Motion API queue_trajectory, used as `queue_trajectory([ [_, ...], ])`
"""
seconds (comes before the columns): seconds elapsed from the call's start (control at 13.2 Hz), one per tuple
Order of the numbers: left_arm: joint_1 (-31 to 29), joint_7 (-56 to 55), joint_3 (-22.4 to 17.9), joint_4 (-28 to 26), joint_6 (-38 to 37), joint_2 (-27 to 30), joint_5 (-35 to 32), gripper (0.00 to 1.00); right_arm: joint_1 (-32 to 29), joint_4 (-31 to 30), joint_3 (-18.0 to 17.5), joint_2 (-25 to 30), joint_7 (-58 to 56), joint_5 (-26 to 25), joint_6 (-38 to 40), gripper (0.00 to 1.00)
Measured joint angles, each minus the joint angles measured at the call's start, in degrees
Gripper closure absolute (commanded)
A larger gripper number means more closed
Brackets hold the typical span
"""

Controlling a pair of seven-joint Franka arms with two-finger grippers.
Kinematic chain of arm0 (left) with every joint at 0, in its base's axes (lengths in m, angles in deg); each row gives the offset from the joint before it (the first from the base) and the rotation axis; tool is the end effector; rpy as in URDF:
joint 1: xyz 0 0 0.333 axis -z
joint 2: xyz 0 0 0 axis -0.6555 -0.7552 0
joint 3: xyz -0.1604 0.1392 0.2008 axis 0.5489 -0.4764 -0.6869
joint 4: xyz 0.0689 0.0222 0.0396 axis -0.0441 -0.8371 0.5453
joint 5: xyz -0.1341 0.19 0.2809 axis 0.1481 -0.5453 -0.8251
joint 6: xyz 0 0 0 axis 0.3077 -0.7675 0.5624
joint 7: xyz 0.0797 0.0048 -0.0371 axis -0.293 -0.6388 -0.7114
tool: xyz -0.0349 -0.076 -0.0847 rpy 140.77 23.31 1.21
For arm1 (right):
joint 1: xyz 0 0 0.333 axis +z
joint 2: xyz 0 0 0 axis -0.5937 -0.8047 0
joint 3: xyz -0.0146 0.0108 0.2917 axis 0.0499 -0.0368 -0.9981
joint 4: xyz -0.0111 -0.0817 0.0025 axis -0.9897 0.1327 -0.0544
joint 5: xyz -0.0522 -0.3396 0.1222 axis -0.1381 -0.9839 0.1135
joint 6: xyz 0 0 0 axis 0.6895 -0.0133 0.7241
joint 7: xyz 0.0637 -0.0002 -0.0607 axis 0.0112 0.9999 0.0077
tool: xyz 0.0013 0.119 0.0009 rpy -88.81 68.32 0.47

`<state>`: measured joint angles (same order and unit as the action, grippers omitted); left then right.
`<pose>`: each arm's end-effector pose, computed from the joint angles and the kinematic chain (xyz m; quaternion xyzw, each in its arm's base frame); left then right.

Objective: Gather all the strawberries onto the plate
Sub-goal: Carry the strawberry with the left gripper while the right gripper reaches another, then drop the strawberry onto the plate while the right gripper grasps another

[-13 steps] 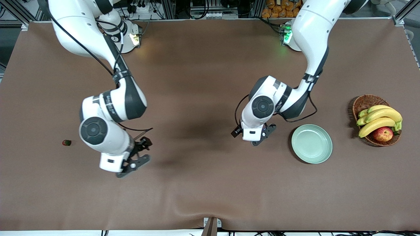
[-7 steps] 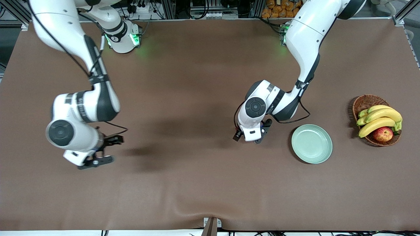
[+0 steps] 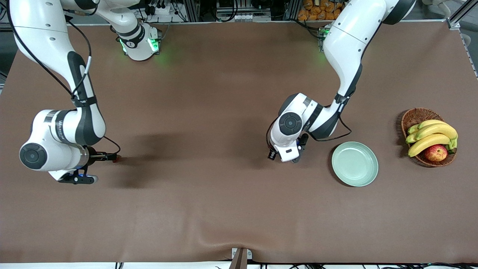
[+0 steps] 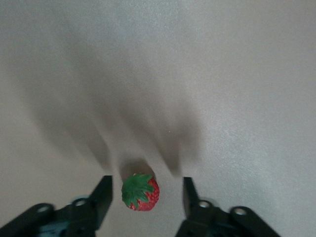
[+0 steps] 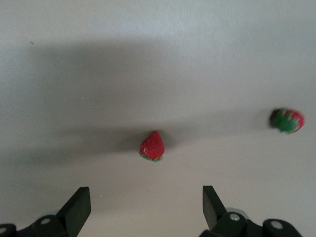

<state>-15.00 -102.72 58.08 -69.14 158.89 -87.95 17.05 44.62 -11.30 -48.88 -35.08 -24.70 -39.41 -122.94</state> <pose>0.5332 -0.3645 0.1848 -0.8456 -0.5324 0.0383 0.0095 0.6079 -0.0288 0.2538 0.9907 -0.0466 -0.1260 0.0211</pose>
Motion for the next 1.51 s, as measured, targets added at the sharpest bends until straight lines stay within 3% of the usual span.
queue_trajectory([
  [0.08,0.0,0.0,0.0,0.0,0.2,-0.2,0.0,0.43,-0.3,-2.3,0.0,0.8,0.1,1.2,-1.6,0.0],
  [0.3,0.0,0.0,0.0,0.0,1.1,-1.0,0.0,0.6,-0.4,-9.3,-0.1,2.5,0.6,3.2,-8.8,0.0],
  [0.45,0.1,0.0,0.0,0.0,1.2,-1.1,0.0,0.91,-0.5,-11.0,-0.1,2.6,0.8,3.6,-11.7,0.0],
  [0.53,0.1,0.0,0.0,0.0,1.3,-1.1,0.0,1.0,-0.5,-11.4,-0.1,2.5,0.9,3.7,-12.7,0.0],
  [0.76,-0.2,1.3,-0.3,0.7,1.5,-0.9,-0.1,1.0,-1.0,-12.2,-0.1,2.1,1.2,3.7,-16.2,0.0],
  [0.98,-3.4,10.2,-1.0,1.7,-2.6,1.4,-0.1,1.0,-1.1,-12.5,-0.1,0.4,1.2,3.7,-19.7,0.0],
  [1.36,-16.6,37.0,-1.5,1.8,-11.5,5.9,-0.3,1.0,-1.2,-12.5,-0.2,-2.1,1.3,3.7,-22.0,0.0],
  [1.51,-21.8,47.1,-1.5,1.2,-11.6,5.7,-2.1,0.88,-1.2,-12.5,-0.2,-2.2,1.4,3.7,-22.0,0.0],
])
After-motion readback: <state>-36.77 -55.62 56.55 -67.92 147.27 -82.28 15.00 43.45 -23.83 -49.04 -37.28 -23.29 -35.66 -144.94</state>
